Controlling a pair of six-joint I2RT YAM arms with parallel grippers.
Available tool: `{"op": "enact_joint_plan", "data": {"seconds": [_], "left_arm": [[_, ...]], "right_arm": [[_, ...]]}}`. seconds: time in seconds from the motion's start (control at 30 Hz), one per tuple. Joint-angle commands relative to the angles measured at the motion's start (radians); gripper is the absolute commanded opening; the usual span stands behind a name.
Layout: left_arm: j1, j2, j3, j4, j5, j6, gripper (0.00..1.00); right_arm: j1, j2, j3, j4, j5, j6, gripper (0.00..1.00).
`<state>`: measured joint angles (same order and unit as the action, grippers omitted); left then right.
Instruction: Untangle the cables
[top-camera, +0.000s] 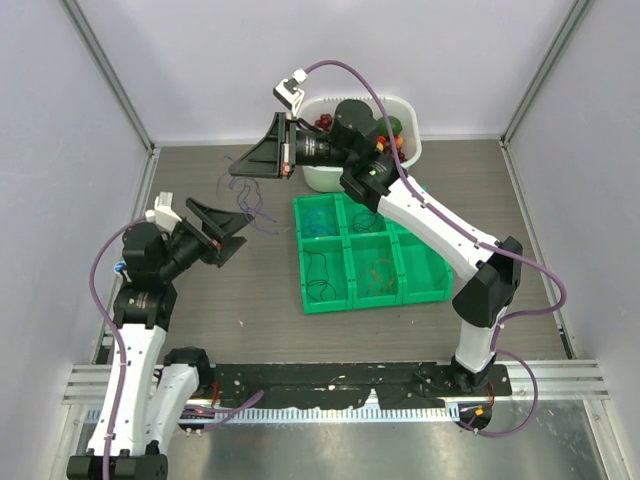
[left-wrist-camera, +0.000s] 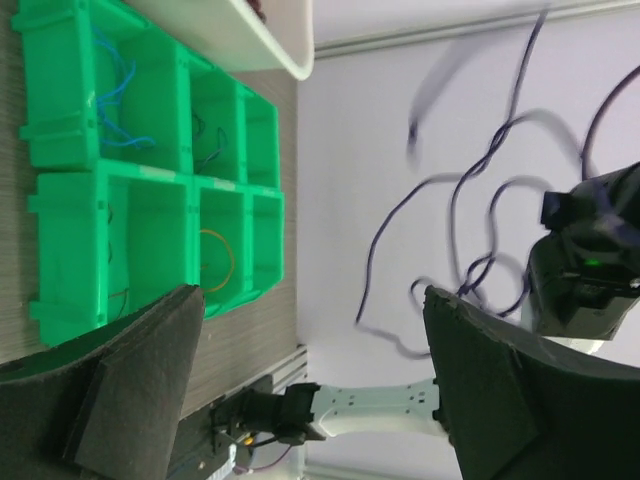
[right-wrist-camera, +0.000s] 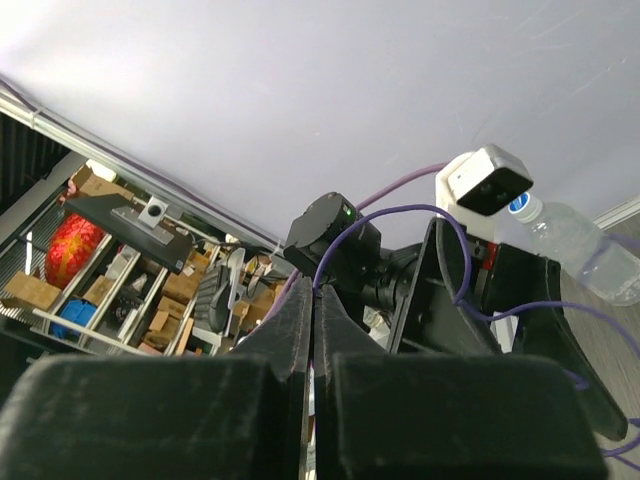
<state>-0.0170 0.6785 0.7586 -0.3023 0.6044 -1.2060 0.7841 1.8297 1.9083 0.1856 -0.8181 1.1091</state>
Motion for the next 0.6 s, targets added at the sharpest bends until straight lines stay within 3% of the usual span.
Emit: {"op": "enact_joint_plan", "data": {"seconds": [0.0,0.1,0.2,0.4,0.57], "left_arm": [[0.051,-0.007,-0.02,0.231,0.061,-0.148,0.95],[0.06,0.006,-0.114,0.551,0.118,-0.32,0.95],[0.06,0.021,-0.162,0.719,0.147,-0.388,0.95],[0.045,0.084,-0.05,0.62,0.238,-0.261,0.93],[-0.01,0.108,-0.045,0.652,0.264,-0.251,0.89]], "right_arm": [[0.004,-0.012,0.017,0.021,-0.049,-0.02,0.01],[0.003,-0.012,0.011,0.023,-0.058,-0.022,0.01],[0.004,-0.009,0.009,0.034,-0.067,-0.015,0.01],[0.004,0.005,0.008,0.118,-0.085,0.047,0.01],[0.009,0.02,0.018,0.155,-0.084,0.086,0.01]]}}
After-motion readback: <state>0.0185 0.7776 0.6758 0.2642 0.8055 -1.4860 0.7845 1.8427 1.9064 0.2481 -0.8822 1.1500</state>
